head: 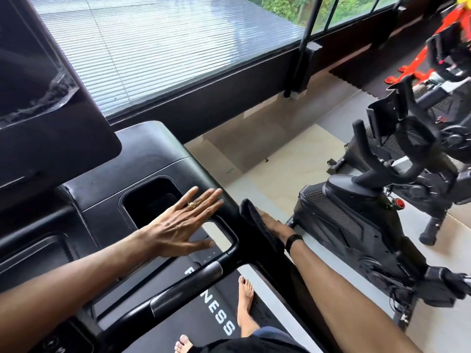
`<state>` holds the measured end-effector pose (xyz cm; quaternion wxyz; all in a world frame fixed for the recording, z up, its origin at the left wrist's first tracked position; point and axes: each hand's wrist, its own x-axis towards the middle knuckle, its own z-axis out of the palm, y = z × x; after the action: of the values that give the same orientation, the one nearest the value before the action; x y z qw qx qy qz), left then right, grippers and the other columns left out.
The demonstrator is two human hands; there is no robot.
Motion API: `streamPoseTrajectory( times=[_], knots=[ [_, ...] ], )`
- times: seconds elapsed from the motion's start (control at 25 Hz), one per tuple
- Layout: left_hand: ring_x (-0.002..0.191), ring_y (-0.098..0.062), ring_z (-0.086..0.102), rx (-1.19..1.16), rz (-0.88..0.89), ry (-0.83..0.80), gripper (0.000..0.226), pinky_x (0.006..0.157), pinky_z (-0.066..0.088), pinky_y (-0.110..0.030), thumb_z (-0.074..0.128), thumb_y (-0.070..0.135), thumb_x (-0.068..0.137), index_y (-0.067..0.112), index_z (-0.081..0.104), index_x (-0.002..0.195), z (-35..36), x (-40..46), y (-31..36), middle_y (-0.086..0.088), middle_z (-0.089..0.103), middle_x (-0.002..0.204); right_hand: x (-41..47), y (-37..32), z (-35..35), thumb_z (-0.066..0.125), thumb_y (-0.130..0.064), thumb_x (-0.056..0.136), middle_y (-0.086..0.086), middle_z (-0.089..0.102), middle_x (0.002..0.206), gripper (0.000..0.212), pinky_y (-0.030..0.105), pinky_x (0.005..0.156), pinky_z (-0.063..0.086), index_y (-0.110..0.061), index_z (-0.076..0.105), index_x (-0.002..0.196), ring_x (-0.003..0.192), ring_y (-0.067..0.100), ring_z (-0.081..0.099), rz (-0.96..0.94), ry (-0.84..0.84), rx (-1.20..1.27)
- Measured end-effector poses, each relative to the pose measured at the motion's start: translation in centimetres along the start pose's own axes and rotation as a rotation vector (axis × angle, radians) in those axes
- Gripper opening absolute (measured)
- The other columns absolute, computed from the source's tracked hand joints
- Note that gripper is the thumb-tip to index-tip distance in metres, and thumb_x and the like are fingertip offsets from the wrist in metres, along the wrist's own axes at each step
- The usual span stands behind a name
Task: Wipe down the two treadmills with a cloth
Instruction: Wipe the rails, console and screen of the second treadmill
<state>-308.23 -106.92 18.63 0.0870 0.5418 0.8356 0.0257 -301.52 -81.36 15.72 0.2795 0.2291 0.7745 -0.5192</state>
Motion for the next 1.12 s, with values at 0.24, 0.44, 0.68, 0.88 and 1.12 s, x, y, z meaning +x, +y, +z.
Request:
streamPoseTrajectory(
  times=[0.24,0.44,0.68,0.88,1.12],
  knots=[
    [0.149,-0.007,-0.021,-0.190,-0.040,0.044,0.090,0.122,-0.017,-0.040,-0.009,0.075,0.088,0.019,-0.004,0.158,0.4,9.4,3.0,-0.002,-0.017,0.164,-4.9,4.6,1.3,0.023,-0.057,0.099,0.018,0.056,0.134,0.047,0.044,0.096,0.042,-0.035,0.038,0.138,0.117,0.039,0.057,0.101,0.217,-0.293],
    [0.149,-0.007,-0.019,-0.135,-0.014,-0.046,0.093,0.119,-0.022,-0.036,-0.011,0.075,0.085,0.019,-0.001,0.159,1.5,12.6,3.7,0.000,-0.016,0.164,-7.5,3.1,4.2,0.024,-0.073,0.094,0.014,0.052,0.137,0.071,0.052,0.106,0.036,-0.026,0.035,0.145,0.127,0.035,0.047,0.052,0.421,-0.469],
    [0.149,-0.008,-0.018,-0.081,-0.010,-0.141,0.106,0.121,-0.018,-0.040,-0.027,0.080,0.074,0.021,0.000,0.158,2.0,12.8,3.4,0.003,-0.016,0.163,-2.7,4.6,0.3,0.029,-0.086,0.078,0.007,0.059,0.140,0.073,0.046,0.108,0.039,-0.045,0.048,0.137,0.128,0.030,0.053,0.030,0.112,-0.132],
    [0.148,-0.008,-0.020,-0.048,-0.009,-0.203,0.112,0.119,-0.022,-0.038,-0.032,0.083,0.068,0.022,-0.002,0.158,1.7,12.4,3.5,0.004,-0.018,0.162,-2.8,7.7,-1.1,0.039,-0.098,0.067,-0.008,0.054,0.145,0.081,0.042,0.118,0.029,-0.053,0.054,0.133,0.132,0.012,0.050,0.123,-0.005,0.119],
    [0.147,-0.006,-0.018,-0.038,0.055,-0.206,0.114,0.116,-0.026,-0.034,-0.029,0.085,0.068,0.023,0.003,0.158,1.9,12.4,3.4,0.004,-0.014,0.163,-6.7,7.2,-0.8,0.026,-0.087,0.083,0.014,0.057,0.139,0.088,0.044,0.107,0.037,-0.024,0.054,0.138,0.125,0.031,0.054,0.232,0.172,-0.063]
  ],
)
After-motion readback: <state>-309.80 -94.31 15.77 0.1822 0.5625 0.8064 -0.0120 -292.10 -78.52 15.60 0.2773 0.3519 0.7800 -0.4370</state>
